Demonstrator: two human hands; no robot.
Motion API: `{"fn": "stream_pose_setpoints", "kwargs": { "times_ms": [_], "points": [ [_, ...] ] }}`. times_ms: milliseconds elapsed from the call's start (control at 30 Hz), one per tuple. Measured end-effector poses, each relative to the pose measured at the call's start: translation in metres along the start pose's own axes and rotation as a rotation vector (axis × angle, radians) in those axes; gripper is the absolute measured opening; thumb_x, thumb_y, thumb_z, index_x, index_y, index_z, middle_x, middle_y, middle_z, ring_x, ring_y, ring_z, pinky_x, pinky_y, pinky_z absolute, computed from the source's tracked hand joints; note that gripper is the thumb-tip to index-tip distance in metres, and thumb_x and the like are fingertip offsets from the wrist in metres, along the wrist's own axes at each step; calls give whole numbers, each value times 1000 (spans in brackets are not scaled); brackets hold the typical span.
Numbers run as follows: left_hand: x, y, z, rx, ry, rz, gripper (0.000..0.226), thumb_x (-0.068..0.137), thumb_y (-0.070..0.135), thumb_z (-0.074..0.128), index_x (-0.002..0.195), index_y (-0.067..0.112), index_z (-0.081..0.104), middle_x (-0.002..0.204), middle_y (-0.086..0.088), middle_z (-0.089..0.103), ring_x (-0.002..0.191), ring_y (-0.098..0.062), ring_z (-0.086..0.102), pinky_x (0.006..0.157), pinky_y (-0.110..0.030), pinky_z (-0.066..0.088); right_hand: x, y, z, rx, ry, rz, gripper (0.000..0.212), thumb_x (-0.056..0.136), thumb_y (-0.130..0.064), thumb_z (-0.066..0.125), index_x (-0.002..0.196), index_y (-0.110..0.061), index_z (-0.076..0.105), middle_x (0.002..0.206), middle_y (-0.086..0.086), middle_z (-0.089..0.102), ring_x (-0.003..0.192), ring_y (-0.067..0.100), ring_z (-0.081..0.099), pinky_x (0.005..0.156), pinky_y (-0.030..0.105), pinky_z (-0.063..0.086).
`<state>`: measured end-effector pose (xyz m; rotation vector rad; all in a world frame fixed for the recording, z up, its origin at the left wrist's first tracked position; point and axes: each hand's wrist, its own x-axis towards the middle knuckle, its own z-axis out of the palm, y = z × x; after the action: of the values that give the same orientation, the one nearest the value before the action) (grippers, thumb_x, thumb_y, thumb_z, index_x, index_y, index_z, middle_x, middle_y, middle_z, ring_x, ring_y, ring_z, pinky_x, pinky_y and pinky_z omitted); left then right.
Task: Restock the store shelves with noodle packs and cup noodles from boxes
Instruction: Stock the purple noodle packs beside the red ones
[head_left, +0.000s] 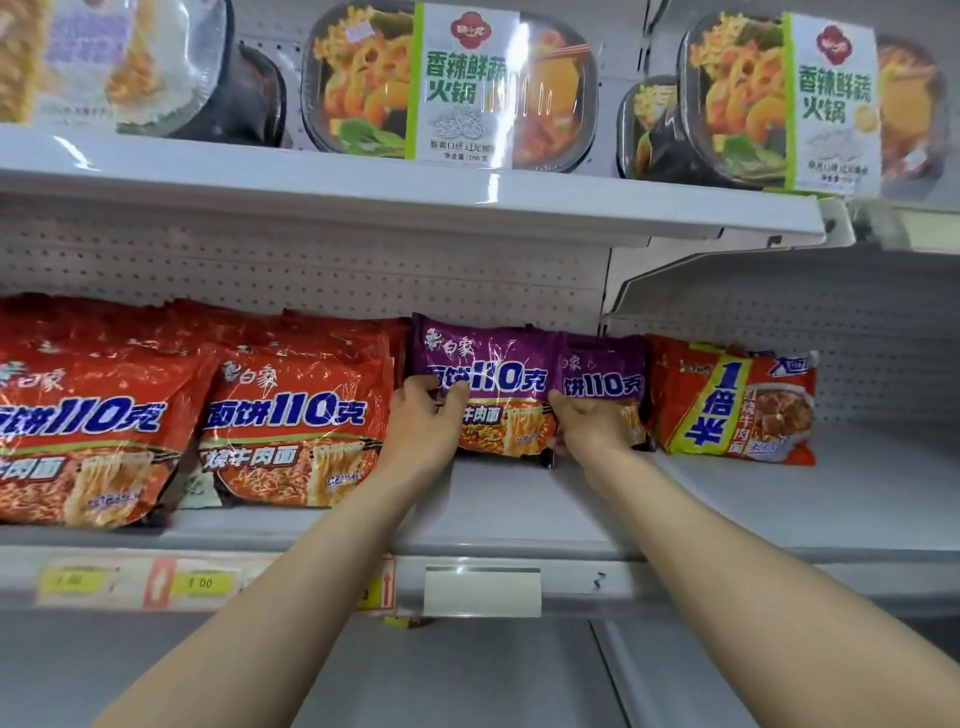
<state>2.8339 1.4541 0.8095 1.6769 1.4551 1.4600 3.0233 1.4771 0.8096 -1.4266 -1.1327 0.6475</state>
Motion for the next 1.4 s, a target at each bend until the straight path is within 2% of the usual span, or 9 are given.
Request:
{"fn": "stream_pose_setpoints", "kwargs": {
  "times_ms": [167, 367, 567, 700, 800, 900, 1033, 1200, 1400],
  "points": [
    [-6, -3, -2, 98, -87, 8, 60, 103, 52, 42, 150, 17, 36, 157, -6, 29, 137, -26, 42, 108, -36, 33, 3, 3, 8, 13, -4, 14, 29, 99, -42, 61, 75, -26, 64, 74, 5, 72, 67, 22, 67, 84, 49, 61],
    [-10, -8, -5, 169, -104, -16, 60, 103, 52, 39, 151, 16, 35, 158, -7, 28, 140, -28, 39, 113, -40, 32, 4, 6, 12, -18, -19, 11, 26, 100, -38, 61, 75, -31, 57, 75, 7, 71, 73, 24, 69, 85, 47, 61],
    [-12, -17, -5, 195, -149, -6, 66, 102, 58, 36, 155, 21, 31, 167, -4, 13, 150, -30, 25, 122, -49, 24, 4, 14, 9, -59, -42, -7, 19, 102, -33, 59, 111, -19, 69, 82, 3, 71, 68, 17, 67, 59, 31, 56],
    [-14, -14, -6, 219, -152, 2, 66, 102, 58, 36, 157, 22, 29, 169, 0, 3, 153, -27, 17, 123, -46, 18, 4, 13, 6, -87, -42, -17, 14, 102, -26, 58, 106, -18, 69, 83, 5, 71, 70, 17, 67, 71, 36, 62],
    [-19, -9, -7, 245, -158, 7, 65, 103, 55, 35, 158, 22, 27, 169, 0, -5, 155, -26, 12, 123, -43, 15, 0, 12, 5, -174, 4, -104, 18, 99, -29, 62, 113, -19, 64, 96, -1, 71, 81, 19, 71, 81, 44, 61],
    [-22, -7, -6, 282, -153, 24, 64, 102, 58, 34, 156, 23, 33, 169, -2, 5, 154, -27, 15, 123, -46, 17, -5, 11, 3, -236, 32, -183, 16, 97, -36, 64, 108, -24, 61, 92, -4, 70, 80, 18, 71, 79, 45, 61],
    [-24, -8, -2, 305, -182, -25, 63, 101, 61, 32, 150, 22, 41, 160, -5, 25, 143, -30, 33, 118, -46, 29, -17, 11, 10, -272, -97, -221, 21, 92, -50, 66, 94, -29, 61, 89, -6, 72, 83, 15, 71, 82, 44, 60],
    [-26, -4, 2, 333, -171, -58, 63, 101, 60, 33, 149, 19, 42, 158, -7, 27, 139, -31, 40, 113, -43, 32, -23, 10, 12, -267, -189, -223, 28, 94, -48, 65, 107, -23, 64, 98, -10, 65, 91, 9, 62, 92, 39, 55],
    [-26, 2, 4, 323, -152, -72, 65, 102, 59, 33, 149, 16, 42, 157, -8, 29, 136, -30, 43, 110, -42, 33, -26, 8, 9, -179, -255, -190, 30, 94, -44, 66, 113, -21, 63, 96, -12, 66, 92, 7, 63, 95, 43, 56]
  ]
}}
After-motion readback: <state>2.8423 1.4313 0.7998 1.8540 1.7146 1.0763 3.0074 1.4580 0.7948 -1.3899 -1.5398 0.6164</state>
